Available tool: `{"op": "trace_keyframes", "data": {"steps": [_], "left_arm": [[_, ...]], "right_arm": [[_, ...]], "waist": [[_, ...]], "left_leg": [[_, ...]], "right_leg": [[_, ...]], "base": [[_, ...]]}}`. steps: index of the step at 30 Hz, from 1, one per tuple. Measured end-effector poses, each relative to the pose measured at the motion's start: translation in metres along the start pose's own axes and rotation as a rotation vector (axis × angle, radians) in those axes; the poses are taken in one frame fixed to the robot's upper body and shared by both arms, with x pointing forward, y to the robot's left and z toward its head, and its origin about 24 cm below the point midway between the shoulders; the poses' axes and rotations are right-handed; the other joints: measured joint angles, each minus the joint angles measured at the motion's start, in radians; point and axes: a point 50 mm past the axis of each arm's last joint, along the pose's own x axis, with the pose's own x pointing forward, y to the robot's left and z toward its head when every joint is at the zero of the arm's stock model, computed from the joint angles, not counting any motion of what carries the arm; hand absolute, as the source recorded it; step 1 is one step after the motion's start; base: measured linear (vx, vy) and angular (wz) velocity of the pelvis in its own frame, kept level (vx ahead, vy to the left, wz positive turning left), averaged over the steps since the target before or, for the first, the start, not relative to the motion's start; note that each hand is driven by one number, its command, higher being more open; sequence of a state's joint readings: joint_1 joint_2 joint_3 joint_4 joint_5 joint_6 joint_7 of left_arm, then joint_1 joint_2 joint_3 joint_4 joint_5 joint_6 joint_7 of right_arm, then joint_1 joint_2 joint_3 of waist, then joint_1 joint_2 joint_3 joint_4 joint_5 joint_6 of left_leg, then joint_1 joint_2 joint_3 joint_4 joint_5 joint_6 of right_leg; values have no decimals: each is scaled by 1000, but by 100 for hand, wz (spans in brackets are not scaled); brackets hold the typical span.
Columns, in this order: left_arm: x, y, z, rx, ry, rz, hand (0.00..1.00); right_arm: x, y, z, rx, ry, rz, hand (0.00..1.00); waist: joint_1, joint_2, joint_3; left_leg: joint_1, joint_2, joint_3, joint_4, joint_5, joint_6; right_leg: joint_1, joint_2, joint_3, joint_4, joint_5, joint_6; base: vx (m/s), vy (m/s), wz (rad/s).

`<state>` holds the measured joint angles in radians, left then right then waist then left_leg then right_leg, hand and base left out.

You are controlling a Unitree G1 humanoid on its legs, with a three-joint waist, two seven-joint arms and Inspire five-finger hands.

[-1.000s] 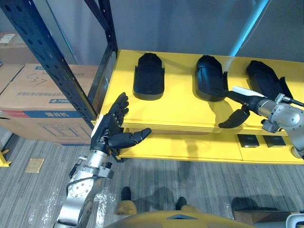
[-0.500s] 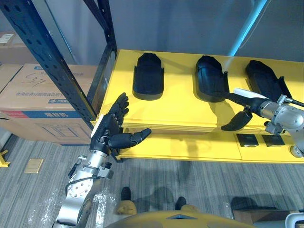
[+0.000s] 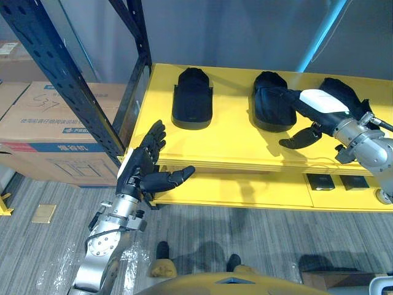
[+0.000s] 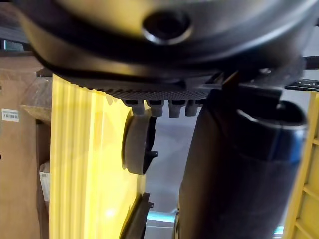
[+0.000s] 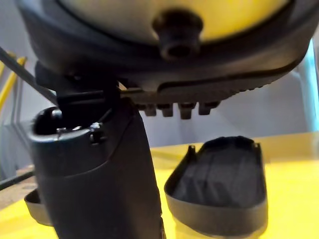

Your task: Walk over and take three plastic housings, then place them on the shelf

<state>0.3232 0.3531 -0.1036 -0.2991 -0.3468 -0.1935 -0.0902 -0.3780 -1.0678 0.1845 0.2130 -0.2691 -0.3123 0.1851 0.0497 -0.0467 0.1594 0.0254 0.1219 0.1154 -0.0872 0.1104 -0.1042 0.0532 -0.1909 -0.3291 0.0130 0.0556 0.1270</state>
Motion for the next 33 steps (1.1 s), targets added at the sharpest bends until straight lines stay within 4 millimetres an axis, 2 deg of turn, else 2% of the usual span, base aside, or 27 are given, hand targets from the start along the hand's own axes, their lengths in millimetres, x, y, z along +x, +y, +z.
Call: {"op": "trace_keyframes", "data": {"steps": [4,14,33], "left_arm": [[-2,3,-8,-1,34,11,100],[-1,2,-8,-2,33,8,100],[-1,2,-8,-3,33,4,100]], "right_arm": [[4,8,2,31,3,81,100],[8,37,-5,120,57,311,100],[10,40,-7,165,65,408,100]], "waist": [[0,1,0],[3,8,-1],[2,13,-3]], "left_leg": [[1,0,-1,1,1,0],[2,-2,-22,-1,10,-1],[10,-2,-17,-1,11,-1]], "right_leg": [[1,0,-2,0,0,0],[16,-1,-23,0,0,-1],[20,-1,-19,-1,0,-1]], "base": [[0,0,0],[-6,-2,6],[-4,-2,0]]}}
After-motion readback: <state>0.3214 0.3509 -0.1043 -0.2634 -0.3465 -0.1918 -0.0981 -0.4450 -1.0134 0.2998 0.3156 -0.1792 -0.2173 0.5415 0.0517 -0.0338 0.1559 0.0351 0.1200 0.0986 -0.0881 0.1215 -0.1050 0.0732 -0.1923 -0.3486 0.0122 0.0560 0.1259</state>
